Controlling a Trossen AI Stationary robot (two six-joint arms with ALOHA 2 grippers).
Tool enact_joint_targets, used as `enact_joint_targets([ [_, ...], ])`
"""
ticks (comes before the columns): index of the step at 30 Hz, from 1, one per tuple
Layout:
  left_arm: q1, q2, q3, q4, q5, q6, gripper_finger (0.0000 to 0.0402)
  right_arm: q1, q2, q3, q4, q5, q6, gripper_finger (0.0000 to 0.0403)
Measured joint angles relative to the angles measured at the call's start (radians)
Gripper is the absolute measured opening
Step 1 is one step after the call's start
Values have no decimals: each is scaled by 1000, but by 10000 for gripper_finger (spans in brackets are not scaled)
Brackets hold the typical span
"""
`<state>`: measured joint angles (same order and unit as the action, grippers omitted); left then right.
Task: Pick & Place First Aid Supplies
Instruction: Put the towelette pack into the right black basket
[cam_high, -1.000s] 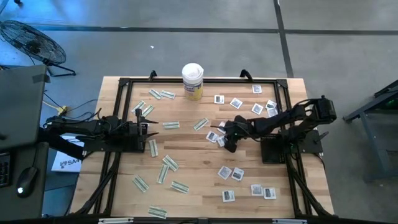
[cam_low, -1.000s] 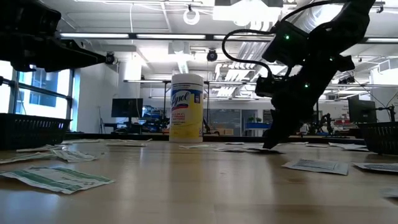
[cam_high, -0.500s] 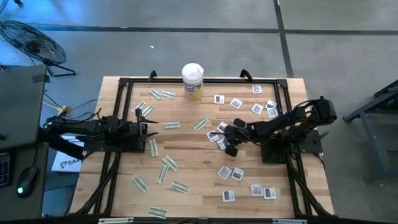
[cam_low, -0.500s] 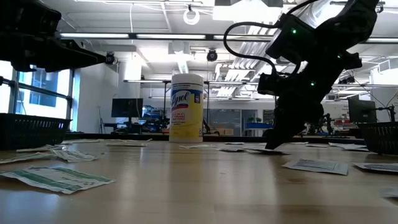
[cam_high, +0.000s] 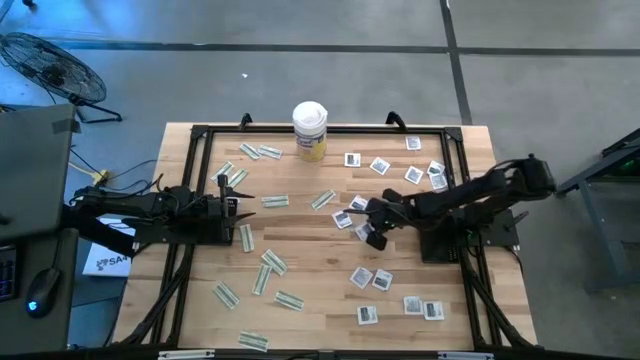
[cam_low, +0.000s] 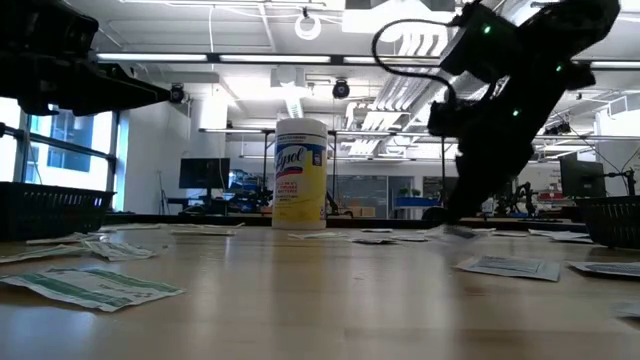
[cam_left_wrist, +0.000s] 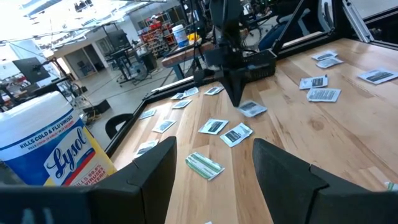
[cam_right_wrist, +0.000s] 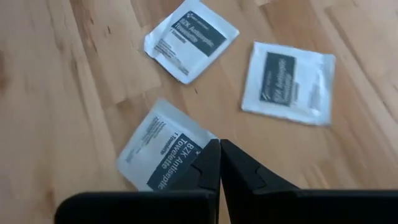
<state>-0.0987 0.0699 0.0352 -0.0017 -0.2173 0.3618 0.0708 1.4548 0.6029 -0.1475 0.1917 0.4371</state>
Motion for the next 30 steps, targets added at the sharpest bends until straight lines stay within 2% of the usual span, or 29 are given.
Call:
enact_joint_targets([
  [10,0,0,0,0,-2,0,206,39,-341,0,-383,10,122,0],
  [18,0,0,0,0,-2,0,206,43,-591,3,-719,-15,294,0],
  [23,0,0,0,0,-2,0,206,43,-647,82,-901,-34,374,0],
  [30,0,0,0,0,-1,0,206,43,-615,198,-1173,-45,453,0],
])
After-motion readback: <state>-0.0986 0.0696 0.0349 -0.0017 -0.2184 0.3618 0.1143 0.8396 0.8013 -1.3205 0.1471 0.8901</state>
